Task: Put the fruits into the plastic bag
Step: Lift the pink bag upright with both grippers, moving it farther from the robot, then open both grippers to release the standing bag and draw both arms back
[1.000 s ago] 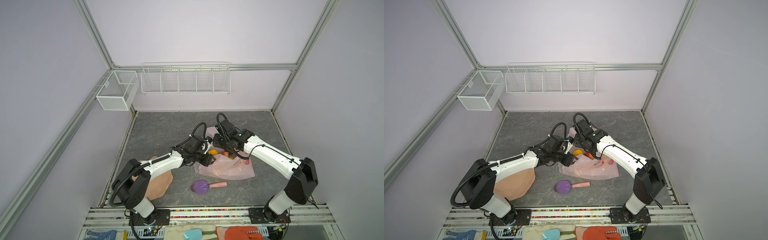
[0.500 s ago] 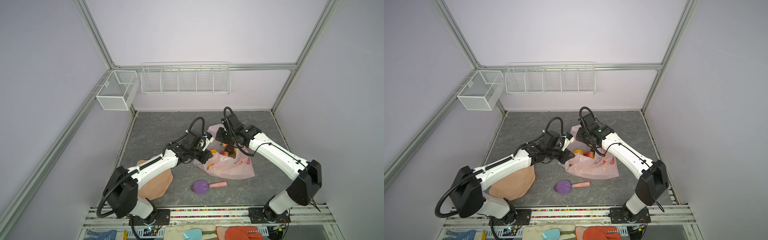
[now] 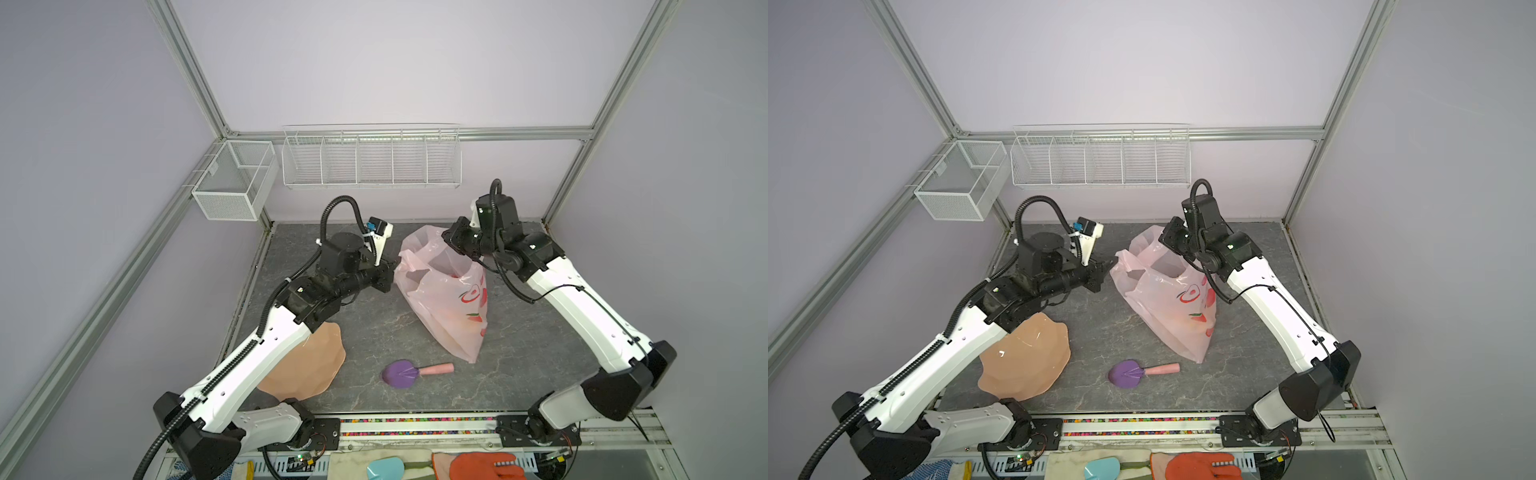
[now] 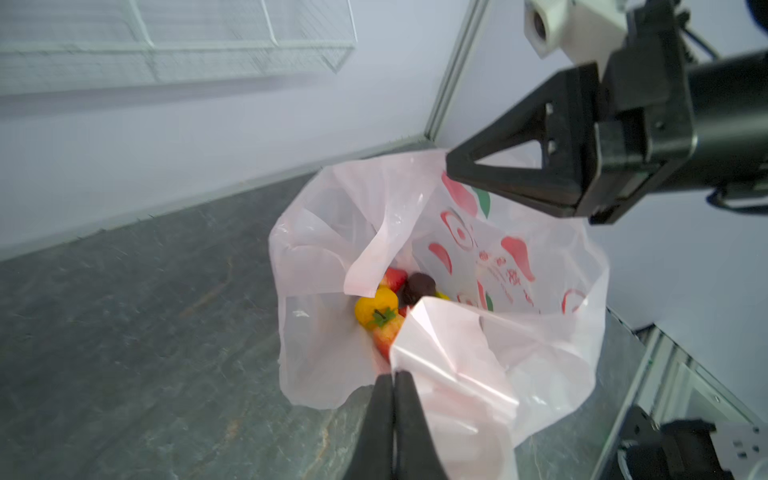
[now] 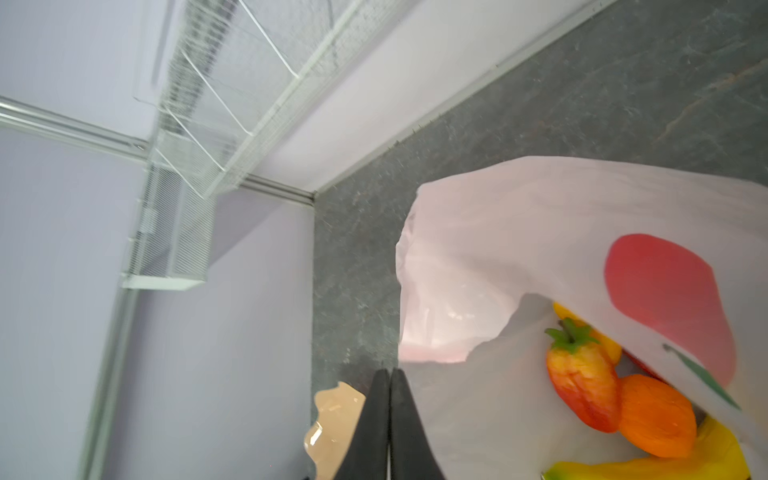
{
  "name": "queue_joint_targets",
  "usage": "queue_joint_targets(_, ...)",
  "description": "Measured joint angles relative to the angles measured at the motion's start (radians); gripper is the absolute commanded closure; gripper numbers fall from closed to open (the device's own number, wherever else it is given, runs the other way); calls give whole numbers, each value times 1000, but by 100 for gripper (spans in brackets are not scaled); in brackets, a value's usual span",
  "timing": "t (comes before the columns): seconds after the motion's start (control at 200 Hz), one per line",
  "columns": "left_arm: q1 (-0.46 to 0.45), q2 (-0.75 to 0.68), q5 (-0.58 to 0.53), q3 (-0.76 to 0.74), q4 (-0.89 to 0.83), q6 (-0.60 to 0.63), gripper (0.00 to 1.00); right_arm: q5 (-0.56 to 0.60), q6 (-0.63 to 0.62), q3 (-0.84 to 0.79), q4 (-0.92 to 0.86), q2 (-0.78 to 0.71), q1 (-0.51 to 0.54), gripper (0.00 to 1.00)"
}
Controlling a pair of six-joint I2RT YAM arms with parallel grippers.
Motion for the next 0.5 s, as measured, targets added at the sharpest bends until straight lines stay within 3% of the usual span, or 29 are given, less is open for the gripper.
queue_joint_targets(0.13,72,-5,-37,119,-15,13,100,8,72,-33,43,-64,-61,93)
queue_joint_targets(0.265,82,18,-58,219,-31,43,100,19,111,-56,83,-110,-103,93)
queue_joint_targets(0.5,143,56,-47,193,-24,64,100,19,143,-172,132,-174,-109,93)
